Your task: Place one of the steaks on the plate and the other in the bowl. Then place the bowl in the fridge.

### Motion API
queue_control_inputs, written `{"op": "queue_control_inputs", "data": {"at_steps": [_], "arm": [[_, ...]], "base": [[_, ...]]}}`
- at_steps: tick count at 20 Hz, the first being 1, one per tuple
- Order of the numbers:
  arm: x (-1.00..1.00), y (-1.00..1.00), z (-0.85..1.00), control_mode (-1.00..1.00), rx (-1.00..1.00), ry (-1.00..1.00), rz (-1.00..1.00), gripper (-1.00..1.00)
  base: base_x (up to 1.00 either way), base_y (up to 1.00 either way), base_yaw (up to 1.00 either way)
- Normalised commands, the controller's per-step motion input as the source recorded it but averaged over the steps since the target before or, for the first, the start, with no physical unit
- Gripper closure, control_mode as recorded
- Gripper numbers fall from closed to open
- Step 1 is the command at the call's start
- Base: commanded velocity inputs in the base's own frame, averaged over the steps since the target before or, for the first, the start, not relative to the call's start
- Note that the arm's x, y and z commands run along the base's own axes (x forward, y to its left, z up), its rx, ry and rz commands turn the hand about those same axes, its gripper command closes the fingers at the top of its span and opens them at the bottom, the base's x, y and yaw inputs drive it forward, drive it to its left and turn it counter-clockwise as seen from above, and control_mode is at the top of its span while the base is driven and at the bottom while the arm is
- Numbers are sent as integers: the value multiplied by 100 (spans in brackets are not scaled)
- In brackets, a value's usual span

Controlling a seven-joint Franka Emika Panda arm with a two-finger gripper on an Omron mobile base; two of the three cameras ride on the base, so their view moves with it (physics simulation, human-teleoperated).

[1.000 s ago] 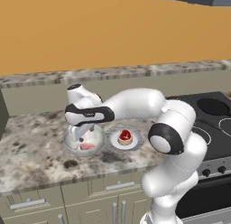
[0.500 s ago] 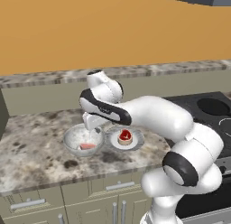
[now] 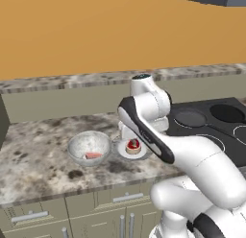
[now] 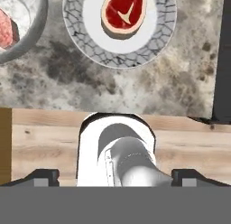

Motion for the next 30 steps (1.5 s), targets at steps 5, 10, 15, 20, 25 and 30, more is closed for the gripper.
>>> {"op": "queue_control_inputs", "data": {"at_steps": [5,10,15,20,25,30], "arm": [[-66,-90,13,-100,0,0,-16,-100],[-48,-75,16,-100,0,0,-25,-100],[0,-10,0,-100,0,6,-2,-100],[-4,22,0,-100,0,0,0,-100],[0,0,0,100,0,0,0,-100],[0,0,0,100,0,0,0,-100]], "base": [[0,0,0],[0,0,0],[0,0,0],[0,0,0],[-62,15,-8],[-53,5,-21]]}}
